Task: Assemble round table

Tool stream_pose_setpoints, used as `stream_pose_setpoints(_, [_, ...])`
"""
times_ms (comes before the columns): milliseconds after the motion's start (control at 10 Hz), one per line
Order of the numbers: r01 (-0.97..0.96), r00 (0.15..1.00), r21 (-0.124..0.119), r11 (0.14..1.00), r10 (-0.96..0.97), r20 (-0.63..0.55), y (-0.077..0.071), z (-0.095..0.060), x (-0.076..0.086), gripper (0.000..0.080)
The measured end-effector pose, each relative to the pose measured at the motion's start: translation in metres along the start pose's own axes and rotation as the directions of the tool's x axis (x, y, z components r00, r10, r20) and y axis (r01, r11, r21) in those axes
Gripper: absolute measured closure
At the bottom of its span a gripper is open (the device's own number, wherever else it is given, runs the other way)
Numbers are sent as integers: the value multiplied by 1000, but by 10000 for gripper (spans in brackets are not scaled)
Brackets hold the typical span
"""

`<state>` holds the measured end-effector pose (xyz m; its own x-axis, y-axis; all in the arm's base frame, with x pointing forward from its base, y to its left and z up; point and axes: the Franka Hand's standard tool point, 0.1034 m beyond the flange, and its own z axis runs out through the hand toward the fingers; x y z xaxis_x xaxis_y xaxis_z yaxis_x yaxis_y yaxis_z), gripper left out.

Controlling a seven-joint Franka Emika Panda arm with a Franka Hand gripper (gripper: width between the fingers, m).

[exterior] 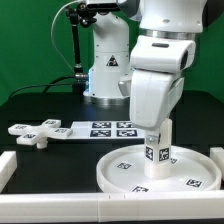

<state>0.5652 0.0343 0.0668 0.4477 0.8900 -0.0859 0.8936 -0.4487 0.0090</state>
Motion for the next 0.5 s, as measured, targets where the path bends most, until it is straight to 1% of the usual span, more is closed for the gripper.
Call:
stream_pose_setpoints(100, [-39, 999, 0, 999, 39, 0, 0, 0, 0, 390])
stream_pose_setpoints(300, [-188, 982, 4, 982, 188, -2, -1, 0, 1, 390])
stream_pose_setpoints(400, [-221, 975, 4, 975, 221, -2, -1, 0, 1, 390])
stream_pose_setpoints(500, [-343, 939, 18, 939, 343, -7, -1, 0, 0, 390])
